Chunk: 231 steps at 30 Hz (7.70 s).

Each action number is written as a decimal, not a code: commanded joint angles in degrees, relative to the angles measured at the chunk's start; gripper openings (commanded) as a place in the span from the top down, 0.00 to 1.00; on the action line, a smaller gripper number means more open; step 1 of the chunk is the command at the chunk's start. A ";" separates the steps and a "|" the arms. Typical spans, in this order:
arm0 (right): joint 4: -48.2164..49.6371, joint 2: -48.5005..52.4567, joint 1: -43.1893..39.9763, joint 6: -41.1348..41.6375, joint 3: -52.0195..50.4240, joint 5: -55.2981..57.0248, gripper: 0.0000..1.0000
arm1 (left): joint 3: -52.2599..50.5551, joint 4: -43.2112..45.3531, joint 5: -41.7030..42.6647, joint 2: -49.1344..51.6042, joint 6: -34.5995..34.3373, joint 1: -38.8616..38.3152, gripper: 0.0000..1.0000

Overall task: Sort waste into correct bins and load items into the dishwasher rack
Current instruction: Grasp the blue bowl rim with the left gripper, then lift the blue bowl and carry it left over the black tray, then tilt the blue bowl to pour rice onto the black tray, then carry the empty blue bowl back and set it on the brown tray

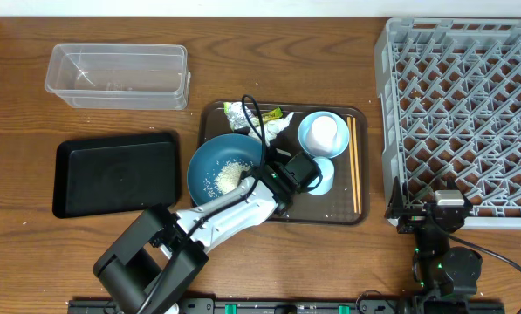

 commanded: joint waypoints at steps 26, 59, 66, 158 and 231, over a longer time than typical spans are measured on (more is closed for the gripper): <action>-0.26 -0.39 0.48 -0.66 -0.07 0.39 0.01 | 1.29 0.72 -0.94 0.09 1.77 -0.22 0.85; -0.26 -0.39 0.48 -0.66 -0.07 0.39 0.01 | 1.81 -2.05 -1.07 -23.98 6.73 7.91 0.94; -0.26 -0.39 0.48 -0.66 -0.07 0.39 0.01 | 1.81 -1.88 6.40 -25.62 9.18 19.93 0.94; -0.26 -0.39 0.48 -0.66 -0.07 0.39 0.01 | 1.62 6.05 87.17 -23.34 -2.16 92.37 0.94; -0.26 -0.39 0.48 -0.68 -0.07 0.39 0.01 | 1.64 -9.62 67.54 -48.04 8.28 64.96 0.94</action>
